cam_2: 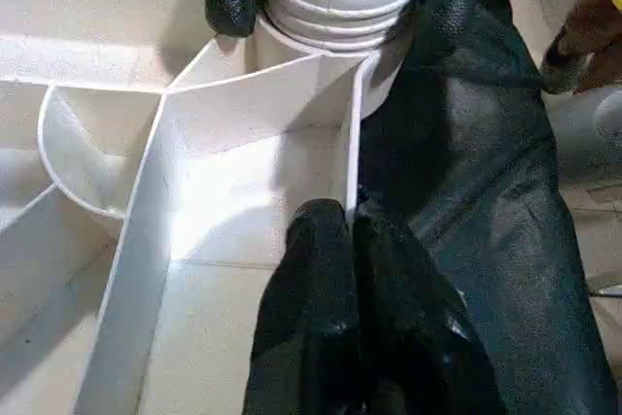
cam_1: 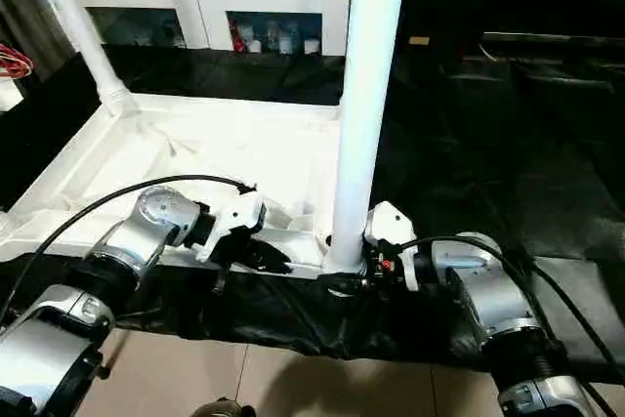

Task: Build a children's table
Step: Rotate leg to tighten

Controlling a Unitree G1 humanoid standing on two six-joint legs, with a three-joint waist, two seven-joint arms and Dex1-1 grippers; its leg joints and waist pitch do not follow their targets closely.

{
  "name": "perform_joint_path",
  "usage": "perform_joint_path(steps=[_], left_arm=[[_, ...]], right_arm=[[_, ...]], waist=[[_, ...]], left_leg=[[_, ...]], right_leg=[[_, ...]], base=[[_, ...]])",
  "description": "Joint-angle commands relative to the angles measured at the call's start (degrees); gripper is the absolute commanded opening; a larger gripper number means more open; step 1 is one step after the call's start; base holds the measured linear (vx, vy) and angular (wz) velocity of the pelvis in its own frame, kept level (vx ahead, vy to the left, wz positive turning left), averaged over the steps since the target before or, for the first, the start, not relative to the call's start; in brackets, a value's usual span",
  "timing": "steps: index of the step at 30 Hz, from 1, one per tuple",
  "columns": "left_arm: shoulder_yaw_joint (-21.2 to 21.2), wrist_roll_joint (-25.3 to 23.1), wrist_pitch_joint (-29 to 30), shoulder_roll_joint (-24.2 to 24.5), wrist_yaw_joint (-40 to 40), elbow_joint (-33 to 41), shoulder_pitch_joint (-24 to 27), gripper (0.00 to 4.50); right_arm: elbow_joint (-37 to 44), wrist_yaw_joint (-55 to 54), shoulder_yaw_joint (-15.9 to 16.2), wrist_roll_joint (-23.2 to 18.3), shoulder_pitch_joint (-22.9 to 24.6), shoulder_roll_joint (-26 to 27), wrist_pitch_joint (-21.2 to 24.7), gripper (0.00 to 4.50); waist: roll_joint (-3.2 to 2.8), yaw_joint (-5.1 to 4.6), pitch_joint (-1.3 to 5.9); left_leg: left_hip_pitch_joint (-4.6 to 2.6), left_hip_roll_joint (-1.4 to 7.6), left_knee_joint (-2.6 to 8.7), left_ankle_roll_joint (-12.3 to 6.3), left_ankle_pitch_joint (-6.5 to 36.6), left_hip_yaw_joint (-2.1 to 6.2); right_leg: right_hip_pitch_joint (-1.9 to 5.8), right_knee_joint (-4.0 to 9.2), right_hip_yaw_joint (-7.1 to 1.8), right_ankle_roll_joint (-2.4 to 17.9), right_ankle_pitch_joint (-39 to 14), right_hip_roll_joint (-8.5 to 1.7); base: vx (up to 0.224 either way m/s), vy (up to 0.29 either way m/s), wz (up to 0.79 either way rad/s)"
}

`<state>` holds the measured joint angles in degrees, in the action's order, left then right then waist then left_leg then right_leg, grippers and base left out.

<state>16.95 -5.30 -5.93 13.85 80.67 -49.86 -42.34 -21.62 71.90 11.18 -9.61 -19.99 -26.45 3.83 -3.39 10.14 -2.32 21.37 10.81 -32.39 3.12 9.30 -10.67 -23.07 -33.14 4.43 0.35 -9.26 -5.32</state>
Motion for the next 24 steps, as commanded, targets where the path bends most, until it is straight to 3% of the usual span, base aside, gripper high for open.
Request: perform_joint_path(steps=[1, 8, 10, 12, 15, 18, 19, 21, 24], left_arm=[[-1.0, 1.9, -0.6, -0.9, -2.1, 1.0, -3.3, 0.0], [-1.5, 2.1, -0.3, -1.1, -2.2, 1.3, -2.8, 0.0], [-2.3, 2.7, 1.0, -1.9, -3.4, 1.1, -2.6, 0.0], [-2.7, 2.8, 1.4, -2.2, -4.3, 0.8, -2.7, 0.0], [-3.9, 1.8, 2.8, -5.2, -12.9, -1.2, -3.4, 0.0], [-3.8, 0.7, 4.1, -7.1, -18.0, -1.5, -3.5, 0.0], [-3.9, 0.2, 4.8, -7.8, -19.8, -1.5, -3.6, 0.0], [-4.0, -0.4, 5.9, -9.1, -23.0, -1.6, -3.8, 0.0], [-4.6, -1.7, 8.8, -13.2, -32.9, -1.3, -4.0, 0.0]], right_arm=[[2.5, 5.3, 5.7, -0.6, 1.2, 1.5, 0.6, 2.96], [2.2, 3.7, 4.7, -1.2, 2.5, 2.8, 0.4, 2.66], [-0.1, -2.1, 1.6, -1.9, 2.0, 6.1, -0.5, 2.65], [-1.1, -4.8, 0.6, -1.7, 1.7, 7.3, -0.8, 2.64], [-7.5, -21.2, -3.7, 1.1, -1.1, 12.8, -0.7, 2.64], [-10.9, -30.1, -5.4, 3.1, -2.6, 15.5, -0.7, 2.64], [-12.0, -33.1, -6.0, 4.0, -3.1, 16.3, -0.5, 2.64], [-13.6, -37.4, -6.8, 5.0, -3.7, 17.6, -0.3, 2.64], [-18.2, -50.6, -9.4, 7.0, -5.5, 21.2, 0.0, 2.64]], waist=[[1.06, 0.07, 3.68], [1.06, 0.21, 3.71], [0.9, 0.22, 3.65], [0.96, 0.0, 3.59], [0.82, -1.32, 3.35], [1.03, -2.05, 3.28], [0.49, -2.32, 3.45], [0.75, -2.39, 3.59], [0.6, -2.4, 3.66]], left_leg=[[-0.63, 2.67, 3.27, -4.71, 13.6, 0.97], [-0.54, 2.64, 3.16, -4.93, 13.1, 0.93], [-0.5, 2.64, 3.24, -4.6, 13.7, 0.97], [-0.57, 2.6, 3.39, -3.9, 14.4, 0.99], [-0.55, 2.39, 3.86, -1.53, 16.8, 1.26], [-0.66, 2.14, 3.9, -0.94, 17.6, 1.33], [-0.8, 2.23, 3.82, -0.99, 17.2, 1.25], [-0.69, 2.05, 3.63, -1.62, 15.9, 1.09], [-0.78, 2.01, 3.47, -1.84, 14.3, 0.95]], right_leg=[[2.84, 3.52, -2.26, 12.1, -14.9, -3.83], [2.87, 3.43, -2.23, 12.2, -14.2, -3.84], [2.79, 3.54, -2.23, 12.0, -15.3, -3.91], [2.75, 3.7, -2.16, 11.8, -16.5, -3.9], [2.61, 3.91, -2.03, 11.0, -20.2, -3.93], [2.79, 4.34, -1.95, 9.8, -22.7, -3.97], [2.59, 4.38, -2.13, 10.0, -21.0, -3.85], [2.77, 4.1, -2.1, 10.8, -17.4, -3.63], [2.66, 3.89, -2.11, 11.4, -15.5, -3.55]], base=[[0.0, 0.0, 0.0], [0.0, 0.0, 0.0], [0.0, 0.0, 0.0], [0.0, 0.0, 0.0], [0.0, 0.0, 0.0], [0.0, 0.0, 0.0], [0.0, 0.0, 0.0], [0.0, 0.0, 0.0], [0.0, 0.0, 0.0]])
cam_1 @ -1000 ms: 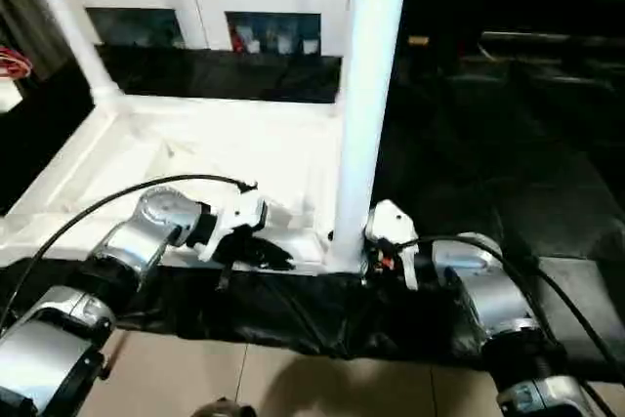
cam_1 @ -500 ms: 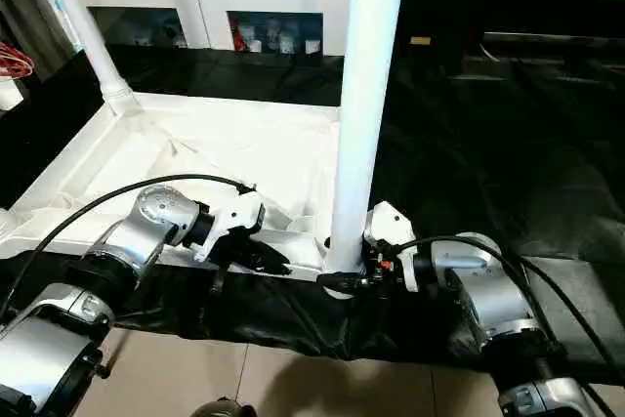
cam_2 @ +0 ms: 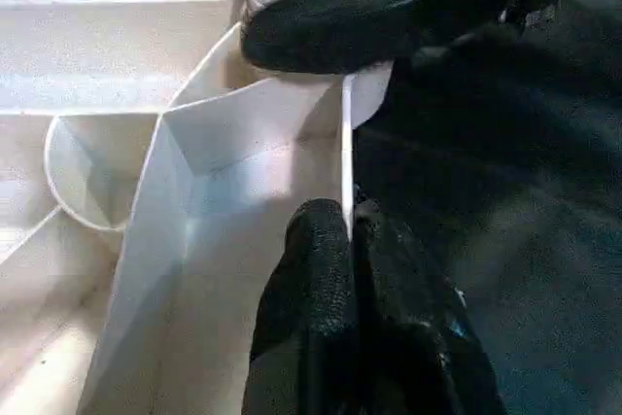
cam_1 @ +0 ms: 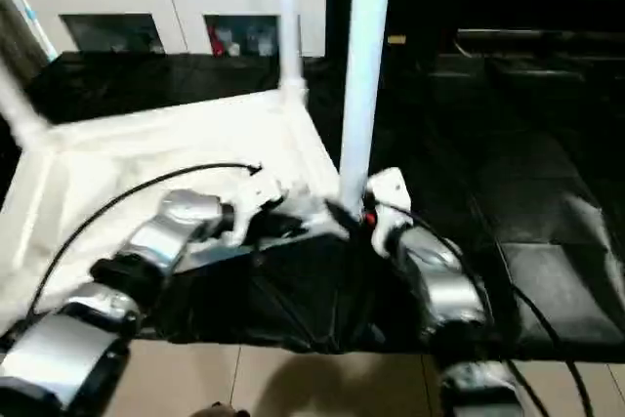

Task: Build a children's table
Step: Rotate leg to tighten

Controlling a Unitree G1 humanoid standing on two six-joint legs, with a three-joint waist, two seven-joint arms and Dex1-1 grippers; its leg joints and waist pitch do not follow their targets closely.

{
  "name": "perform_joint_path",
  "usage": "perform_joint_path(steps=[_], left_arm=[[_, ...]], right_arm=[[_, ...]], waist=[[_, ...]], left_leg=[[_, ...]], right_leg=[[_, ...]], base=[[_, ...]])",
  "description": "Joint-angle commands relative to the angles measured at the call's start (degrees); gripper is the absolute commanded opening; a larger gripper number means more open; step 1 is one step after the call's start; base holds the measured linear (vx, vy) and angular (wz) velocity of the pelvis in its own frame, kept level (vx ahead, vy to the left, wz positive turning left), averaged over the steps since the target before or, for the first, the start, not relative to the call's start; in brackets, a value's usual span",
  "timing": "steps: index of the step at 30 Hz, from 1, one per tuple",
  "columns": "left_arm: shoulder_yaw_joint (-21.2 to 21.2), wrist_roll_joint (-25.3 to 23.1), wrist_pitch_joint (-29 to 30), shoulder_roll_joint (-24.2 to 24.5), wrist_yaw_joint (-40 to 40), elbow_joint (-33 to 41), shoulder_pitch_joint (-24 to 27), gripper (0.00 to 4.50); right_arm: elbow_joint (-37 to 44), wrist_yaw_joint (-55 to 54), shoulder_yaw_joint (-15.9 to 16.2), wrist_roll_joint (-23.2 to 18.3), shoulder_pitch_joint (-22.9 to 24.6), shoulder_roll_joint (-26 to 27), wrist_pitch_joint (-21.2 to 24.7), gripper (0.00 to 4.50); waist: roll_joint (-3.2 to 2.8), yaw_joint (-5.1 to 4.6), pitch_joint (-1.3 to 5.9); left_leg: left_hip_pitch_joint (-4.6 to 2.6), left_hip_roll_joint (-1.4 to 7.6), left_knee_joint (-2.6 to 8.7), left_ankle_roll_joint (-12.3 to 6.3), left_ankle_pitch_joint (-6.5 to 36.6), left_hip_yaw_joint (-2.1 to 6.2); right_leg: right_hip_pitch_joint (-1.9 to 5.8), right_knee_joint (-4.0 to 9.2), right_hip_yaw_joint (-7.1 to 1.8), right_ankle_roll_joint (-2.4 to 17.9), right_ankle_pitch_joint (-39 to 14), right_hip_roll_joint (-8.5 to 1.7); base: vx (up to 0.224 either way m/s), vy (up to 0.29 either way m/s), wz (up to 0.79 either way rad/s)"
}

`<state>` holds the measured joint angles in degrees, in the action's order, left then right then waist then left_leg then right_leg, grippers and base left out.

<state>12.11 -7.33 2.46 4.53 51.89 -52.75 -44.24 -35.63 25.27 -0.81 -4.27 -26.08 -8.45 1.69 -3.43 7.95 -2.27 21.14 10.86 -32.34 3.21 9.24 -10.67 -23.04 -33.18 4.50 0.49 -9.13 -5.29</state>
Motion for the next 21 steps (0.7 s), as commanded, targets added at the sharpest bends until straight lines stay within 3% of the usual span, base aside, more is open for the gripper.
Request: perform_joint_path(steps=[1, 6, 8, 11, 15, 21], left_arm=[[0.2, 0.2, 0.8, -4.8, -5.5, 1.9, -1.9, 0.0], [1.0, 0.8, 0.6, -6.3, -4.6, 4.4, -0.1, 0.0], [1.5, 1.0, -0.8, -6.1, -3.5, 5.2, 0.7, 0.0], [1.8, 1.0, -2.3, -5.4, -2.7, 5.6, 1.2, 0.0], [3.1, 1.1, -4.4, -2.6, 2.2, 6.4, 1.8, 0.0], [4.6, 1.5, -7.3, 1.7, 10.9, 7.5, 2.2, 0.0]], right_arm=[[-5.2, -6.2, 2.0, 1.9, 0.2, 4.0, 2.0, 2.64], [-6.4, -7.3, 0.8, 0.7, -0.3, 5.6, -0.2, 2.64], [-6.0, -6.2, 0.5, 0.2, -0.3, 5.8, -0.6, 3.2], [-5.8, -5.4, 0.6, 0.6, -0.5, 5.4, -0.7, 3.43], [-4.9, -2.3, 3.4, 2.6, -0.4, 2.8, -1.6, 3.61], [0.1, 13.6, 7.7, 1.4, 2.0, -2.4, -2.0, 3.61]], waist=[[0.6, -0.24, 3.48], [0.41, -0.04, 3.61], [0.36, -0.09, 3.55], [0.32, -0.14, 3.57], [0.34, -0.04, 3.66], [0.25, 0.27, 3.64]], left_leg=[[-0.65, 1.95, 3.55, -1.8, 15.0, 1.01], [-0.5, 1.93, 3.57, -2.47, 16.0, 1.03], [-0.38, 1.95, 3.61, -2.84, 16.3, 1.05], [-0.4, 1.96, 3.62, -2.96, 16.0, 1.05], [-0.34, 2.02, 3.58, -3.2, 15.2, 1.01], [-0.15, 2.29, 3.34, -4.64, 14.6, 0.85]], right_leg=[[2.59, 4.19, -2.1, 10.8, -17.0, -3.57], [2.73, 4.26, -2.16, 10.1, -15.9, -3.59], [2.79, 4.29, -2.13, 10.1, -15.9, -3.57], [2.8, 4.18, -2.14, 10.1, -15.3, -3.49], [2.85, 4.02, -2.14, 10.4, -14.3, -3.47], [2.97, 3.57, -2.09, 11.5, -11.7, -3.49]], base=[[0.0, 0.0, 0.0], [0.0, 0.0, 0.0], [0.0, 0.0, 0.0], [0.0, 0.0, 0.0], [0.0, 0.0, 0.0], [0.0, 0.0, 0.0]])
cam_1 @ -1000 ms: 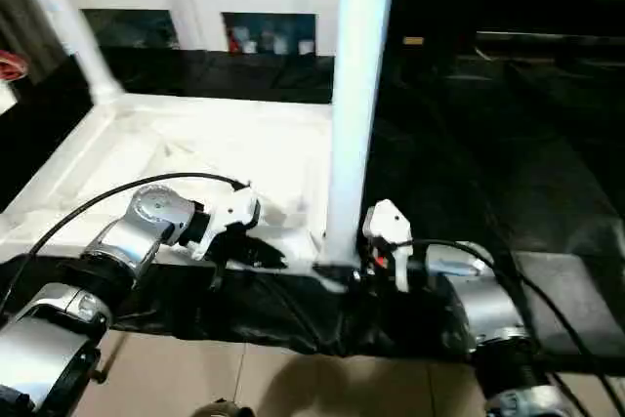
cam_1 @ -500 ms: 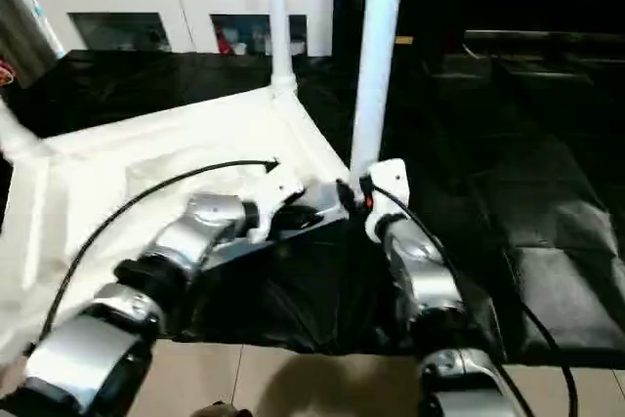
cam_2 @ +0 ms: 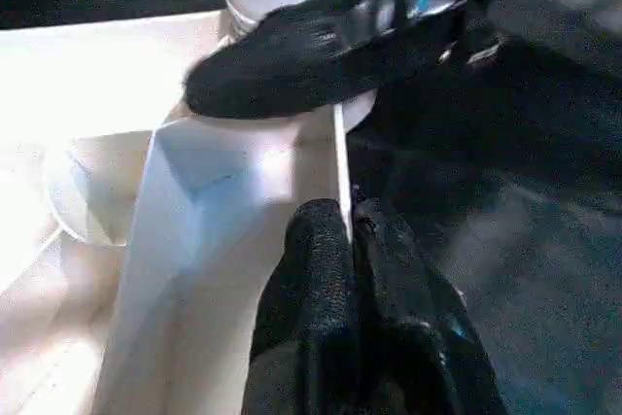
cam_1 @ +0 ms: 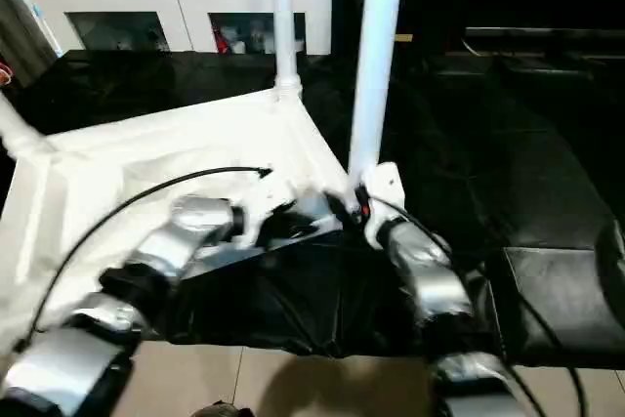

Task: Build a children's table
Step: Rotate leg to tighten

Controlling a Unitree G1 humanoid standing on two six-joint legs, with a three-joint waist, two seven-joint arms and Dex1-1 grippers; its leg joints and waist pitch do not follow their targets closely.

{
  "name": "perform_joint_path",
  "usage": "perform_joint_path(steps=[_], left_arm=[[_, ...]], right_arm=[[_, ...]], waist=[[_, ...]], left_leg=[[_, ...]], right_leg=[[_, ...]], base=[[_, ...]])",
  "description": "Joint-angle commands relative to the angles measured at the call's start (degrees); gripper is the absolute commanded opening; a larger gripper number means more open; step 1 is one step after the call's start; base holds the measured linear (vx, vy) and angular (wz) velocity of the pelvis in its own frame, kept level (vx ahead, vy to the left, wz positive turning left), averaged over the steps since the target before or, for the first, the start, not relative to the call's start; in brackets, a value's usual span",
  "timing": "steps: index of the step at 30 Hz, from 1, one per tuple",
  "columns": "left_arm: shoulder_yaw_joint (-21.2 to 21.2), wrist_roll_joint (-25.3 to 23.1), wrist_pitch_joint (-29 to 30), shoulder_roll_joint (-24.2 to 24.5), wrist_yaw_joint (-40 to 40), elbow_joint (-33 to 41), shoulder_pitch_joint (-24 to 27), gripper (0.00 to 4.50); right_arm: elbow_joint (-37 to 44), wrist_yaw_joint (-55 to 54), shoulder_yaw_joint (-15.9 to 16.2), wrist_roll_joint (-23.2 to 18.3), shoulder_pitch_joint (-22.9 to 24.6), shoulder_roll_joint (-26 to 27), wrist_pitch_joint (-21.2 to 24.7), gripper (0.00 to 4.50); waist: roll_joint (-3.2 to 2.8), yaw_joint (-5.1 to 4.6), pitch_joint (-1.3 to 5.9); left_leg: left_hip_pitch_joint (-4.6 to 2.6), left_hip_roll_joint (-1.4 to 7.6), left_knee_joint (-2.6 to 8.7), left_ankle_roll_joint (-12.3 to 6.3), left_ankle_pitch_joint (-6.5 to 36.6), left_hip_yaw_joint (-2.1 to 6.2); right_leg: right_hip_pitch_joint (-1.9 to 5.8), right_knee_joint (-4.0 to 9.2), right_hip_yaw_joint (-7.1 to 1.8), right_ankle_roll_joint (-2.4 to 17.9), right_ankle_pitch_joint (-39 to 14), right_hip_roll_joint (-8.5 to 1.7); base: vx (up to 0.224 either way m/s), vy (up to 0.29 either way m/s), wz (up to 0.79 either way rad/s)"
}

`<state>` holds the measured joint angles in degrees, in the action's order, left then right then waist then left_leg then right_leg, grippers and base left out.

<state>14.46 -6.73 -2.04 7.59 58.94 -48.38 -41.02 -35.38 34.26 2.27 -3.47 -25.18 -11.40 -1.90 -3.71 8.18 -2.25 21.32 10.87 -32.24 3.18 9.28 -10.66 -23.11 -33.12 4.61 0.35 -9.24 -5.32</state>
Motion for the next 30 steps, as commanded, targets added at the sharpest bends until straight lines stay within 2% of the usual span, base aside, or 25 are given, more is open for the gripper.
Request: perform_joint_path(steps=[1, 2, 4, 11, 16, 17, 19, 25, 30], left_arm=[[2.4, 0.9, -3.4, -0.7, 5.2, 2.9, -1.2, 0.0], [2.4, 1.1, -3.7, -0.1, 6.4, 2.7, -1.4, 0.0], [2.4, 1.7, -4.5, 1.2, 9.5, 2.4, -2.0, 0.0], [2.8, 3.2, -5.9, 3.7, 17.7, 1.3, -3.5, 0.0], [2.9, 3.5, -6.5, 4.2, 19.9, 0.8, -4.1, 0.0], [2.8, 3.5, -6.6, 4.3, 20.8, 0.5, -4.3, 0.0], [2.8, 3.5, -6.9, 4.4, 21.7, 0.1, -4.4, 0.0], [2.7, 3.5, -7.3, 4.3, 22.1, -0.3, -4.4, 0.0], [2.3, 3.6, -7.1, 4.0, 22.2, -0.9, -4.3, 0.0]], right_arm=[[1.1, 7.7, 5.5, 0.1, 1.7, -0.5, 1.5, 3.61], [2.3, 11.1, 6.3, -0.4, 2.4, -1.8, 1.3, 3.61], [5.7, 18.9, 8.3, -2.0, 4.0, -4.9, 1.5, 3.61], [12.7, 35.4, 12.3, -5.1, 6.6, -11.7, 2.5, 3.61], [15.0, 39.2, 13.4, -6.4, 7.2, -13.1, 4.3, 3.61], [15.6, 39.8, 13.8, -6.7, 7.2, -13.4, 4.8, 3.36], [16.2, 40.4, 14.0, -7.0, 7.3, -13.4, 5.6, 3.36], [17.0, 41.0, 13.9, -7.0, 7.8, -13.0, 6.2, 2.78], [17.6, 40.8, 13.9, -7.1, 8.3, -13.2, 6.5, 2.69]], waist=[[0.67, 0.12, 3.49], [0.51, 0.18, 3.46], [0.63, 0.43, 3.32], [0.75, 1.44, 3.55], [0.87, 1.76, 3.59], [0.91, 1.79, 3.57], [0.88, 1.87, 3.64], [0.74, 2.03, 3.65], [0.76, 2.13, 3.7]], left_leg=[[-0.42, 2.25, 3.3, -4.62, 15.4, 0.83], [-0.56, 2.41, 3.37, -4.31, 16.3, 0.83], [-0.71, 2.45, 3.44, -4.21, 17.2, 0.85], [-0.58, 2.63, 3.15, -5.28, 15.4, 0.87], [-0.54, 2.68, 3.12, -5.02, 14.8, 0.95], [-0.51, 2.62, 3.11, -4.97, 14.8, 0.93], [-0.53, 2.59, 3.06, -5.01, 14.4, 0.94], [-0.57, 2.66, 3.1, -4.43, 14.8, 0.99], [-0.58, 2.62, 3.04, -4.42, 14.4, 0.97]], right_leg=[[3.11, 3.76, -2.12, 11.5, -13.1, -3.48], [2.9, 3.86, -2.23, 11.3, -14.8, -3.56], [2.9, 4.08, -2.25, 10.9, -16.3, -3.45], [2.93, 3.69, -2.33, 12.1, -14.5, -3.75], [2.94, 3.52, -2.28, 12.6, -13.8, -3.74], [2.99, 3.56, -2.26, 12.4, -14.2, -3.76], [3.01, 3.57, -2.29, 12.2, -14.4, -3.82], [2.94, 3.59, -2.23, 12.3, -14.6, -3.79], [2.96, 3.53, -2.22, 12.2, -14.1, -3.74]], base=[[0.0, 0.0, 0.0], [0.0, 0.0, 0.0], [0.0, 0.0, 0.0], [0.0, 0.0, 0.0], [0.0, 0.0, 0.0], [0.0, 0.0, 0.0], [0.0, 0.0, 0.0], [0.0, 0.0, 0.0], [0.0, 0.0, 0.0]])
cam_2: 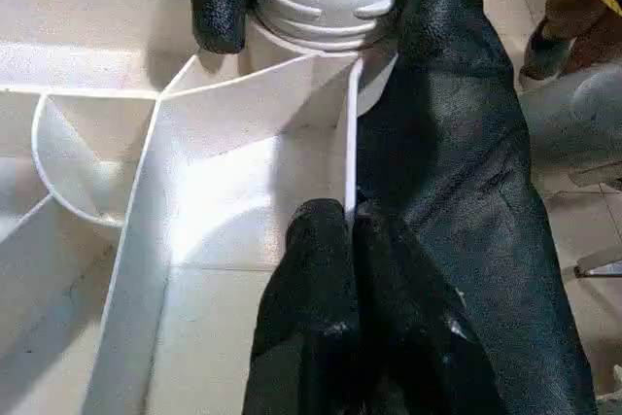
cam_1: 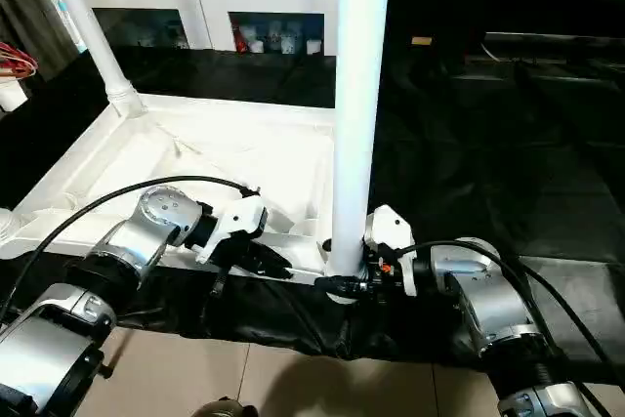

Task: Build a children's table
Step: Rotate leg to tighten

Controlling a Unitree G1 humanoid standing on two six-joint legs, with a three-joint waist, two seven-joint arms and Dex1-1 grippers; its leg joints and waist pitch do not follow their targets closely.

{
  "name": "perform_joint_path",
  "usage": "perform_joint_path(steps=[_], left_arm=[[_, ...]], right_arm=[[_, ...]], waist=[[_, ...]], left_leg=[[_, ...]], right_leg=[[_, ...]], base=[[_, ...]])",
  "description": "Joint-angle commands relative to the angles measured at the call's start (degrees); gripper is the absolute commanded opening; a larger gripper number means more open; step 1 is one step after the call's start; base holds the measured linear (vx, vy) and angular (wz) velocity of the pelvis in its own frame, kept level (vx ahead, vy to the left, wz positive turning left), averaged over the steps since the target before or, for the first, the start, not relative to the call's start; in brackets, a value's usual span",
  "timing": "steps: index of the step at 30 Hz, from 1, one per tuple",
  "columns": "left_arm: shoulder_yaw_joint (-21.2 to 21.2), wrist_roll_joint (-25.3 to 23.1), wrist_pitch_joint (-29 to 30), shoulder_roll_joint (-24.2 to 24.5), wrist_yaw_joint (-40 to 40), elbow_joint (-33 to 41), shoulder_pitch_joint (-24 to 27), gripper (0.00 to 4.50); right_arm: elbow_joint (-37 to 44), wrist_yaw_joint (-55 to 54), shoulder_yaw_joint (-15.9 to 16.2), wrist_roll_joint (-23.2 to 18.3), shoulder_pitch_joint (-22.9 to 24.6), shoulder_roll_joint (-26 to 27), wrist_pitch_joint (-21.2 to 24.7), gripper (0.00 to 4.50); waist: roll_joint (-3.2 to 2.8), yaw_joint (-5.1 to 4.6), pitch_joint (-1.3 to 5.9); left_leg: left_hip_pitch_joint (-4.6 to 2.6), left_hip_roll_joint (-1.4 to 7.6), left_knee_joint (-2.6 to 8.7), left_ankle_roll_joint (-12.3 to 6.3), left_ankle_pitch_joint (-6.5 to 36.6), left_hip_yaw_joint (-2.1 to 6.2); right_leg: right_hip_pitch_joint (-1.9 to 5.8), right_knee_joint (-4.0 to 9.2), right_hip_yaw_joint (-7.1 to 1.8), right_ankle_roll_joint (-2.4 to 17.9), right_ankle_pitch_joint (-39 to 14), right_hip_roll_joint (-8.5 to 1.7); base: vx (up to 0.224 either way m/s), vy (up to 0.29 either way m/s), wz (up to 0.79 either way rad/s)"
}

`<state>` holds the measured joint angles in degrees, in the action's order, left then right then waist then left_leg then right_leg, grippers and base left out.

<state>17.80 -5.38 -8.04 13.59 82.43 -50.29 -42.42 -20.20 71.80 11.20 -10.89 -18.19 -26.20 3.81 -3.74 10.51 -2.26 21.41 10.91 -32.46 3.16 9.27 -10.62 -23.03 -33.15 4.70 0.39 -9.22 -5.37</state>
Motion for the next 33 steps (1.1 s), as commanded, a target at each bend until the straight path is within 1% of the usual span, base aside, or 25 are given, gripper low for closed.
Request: perform_joint_path(steps=[1, 2, 3, 4, 6, 8, 12, 16, 18, 23, 33], left_arm=[[-1.1, 2.3, -1.1, -2.0, -1.2, 0.9, -2.9, 0.0], [-1.2, 2.3, -1.0, -2.1, -1.1, 0.9, -2.9, 0.0], [-1.3, 2.4, -0.9, -2.1, -1.2, 0.8, -2.9, 0.0], [-1.3, 2.4, -0.8, -2.1, -1.2, 0.8, -2.9, 0.0], [-2.0, 2.7, 0.0, -2.5, -2.4, 0.7, -3.1, 0.0], [-2.2, 2.5, 0.4, -2.6, -3.6, 0.4, -3.3, 0.0], [-2.2, 2.5, 0.4, -2.6, -3.6, 0.4, -3.3, 0.0], [-2.2, 2.5, 0.4, -2.6, -3.6, 0.4, -3.3, 0.0], [-2.2, 2.5, 0.4, -2.6, -3.6, 0.4, -3.3, 0.0], [-2.2, 2.5, 0.4, -2.6, -3.6, 0.4, -3.3, 0.0], [-2.2, 2.5, 0.4, -2.6, -3.6, 0.4, -3.3, 0.0]], right_arm=[[2.5, 3.2, 4.9, 0.2, 1.3, 1.6, 0.9, 2.68], [2.6, 3.1, 4.9, 0.2, 1.3, 1.6, 1.0, 2.67], [2.7, 2.6, 4.5, 0.0, 1.5, 1.9, 1.1, 2.67], [2.8, 2.2, 4.3, -0.2, 1.5, 2.0, 1.1, 2.67], [2.8, -0.1, 2.8, -0.8, 1.9, 3.3, 0.3, 2.67], [2.6, -1.3, 2.2, -0.9, 2.0, 4.0, -0.3, 2.67], [2.6, -1.3, 2.2, -0.9, 2.0, 4.0, -0.3, 2.67], [2.6, -1.3, 2.2, -0.9, 2.0, 4.0, -0.3, 2.67], [2.6, -1.3, 2.2, -0.9, 2.0, 4.0, -0.3, 2.67], [2.6, -1.3, 2.2, -0.9, 2.0, 4.0, -0.3, 2.67], [2.6, -1.3, 2.2, -0.9, 2.0, 4.0, -0.3, 2.67]], waist=[[0.83, -0.13, 3.72], [0.81, -0.08, 3.77], [1.03, -0.12, 3.74], [0.93, -0.02, 3.71], [1.31, 0.06, 3.75], [1.13, 0.11, 3.68], [1.11, 0.11, 3.58], [1.06, 0.13, 3.64], [1.13, 0.17, 3.7], [1.07, 0.2, 3.7], [1.09, 0.23, 3.72]], left_leg=[[-0.64, 2.55, 3.22, -4.48, 14.3, 0.93], [-0.65, 2.59, 3.22, -4.54, 14.1, 0.95], [-0.6, 2.54, 3.19, -4.65, 13.9, 0.9], [-0.66, 2.55, 3.2, -4.65, 14.0, 0.92], [-0.68, 2.56, 3.17, -4.67, 13.8, 0.87], [-0.57, 2.55, 3.18, -4.65, 13.6, 0.88], [-0.67, 2.59, 3.37, -4.05, 14.8, 0.97], [-0.72, 2.62, 3.31, -4.07, 14.8, 0.95], [-0.61, 2.53, 3.22, -4.28, 14.1, 0.93], [-0.67, 2.58, 3.19, -4.42, 14.1, 0.92], [-0.64, 2.56, 3.19, -4.39, 13.9, 0.94]], right_leg=[[2.92, 3.52, -2.32, 12.2, -13.9, -3.7], [2.94, 3.47, -2.31, 12.2, -13.7, -3.72], [2.94, 3.46, -2.31, 12.3, -13.5, -3.67], [2.9, 3.49, -2.3, 12.3, -13.8, -3.71], [2.91, 3.52, -2.32, 11.9, -14.7, -3.79], [2.82, 3.58, -2.31, 11.6, -15.4, -3.79], [2.78, 3.81, -2.32, 10.9, -17.6, -3.81], [2.71, 3.72, -2.37, 11.2, -16.5, -3.78], [2.84, 3.62, -2.35, 11.2, -15.8, -3.82], [2.74, 3.65, -2.32, 11.2, -16.0, -3.78], [2.77, 3.65, -2.3, 11.0, -16.3, -3.78]], base=[[0.0, 0.0, 0.0], [0.0, 0.0, 0.0], [0.0, 0.0, 0.0], [0.0, 0.0, 0.0], [0.0, 0.0, 0.0], [0.0, 0.0, 0.0], [0.0, 0.0, 0.0], [0.0, 0.0, 0.0], [0.0, 0.0, 0.0], [0.0, 0.0, 0.0], [0.0, 0.0, 0.0]])
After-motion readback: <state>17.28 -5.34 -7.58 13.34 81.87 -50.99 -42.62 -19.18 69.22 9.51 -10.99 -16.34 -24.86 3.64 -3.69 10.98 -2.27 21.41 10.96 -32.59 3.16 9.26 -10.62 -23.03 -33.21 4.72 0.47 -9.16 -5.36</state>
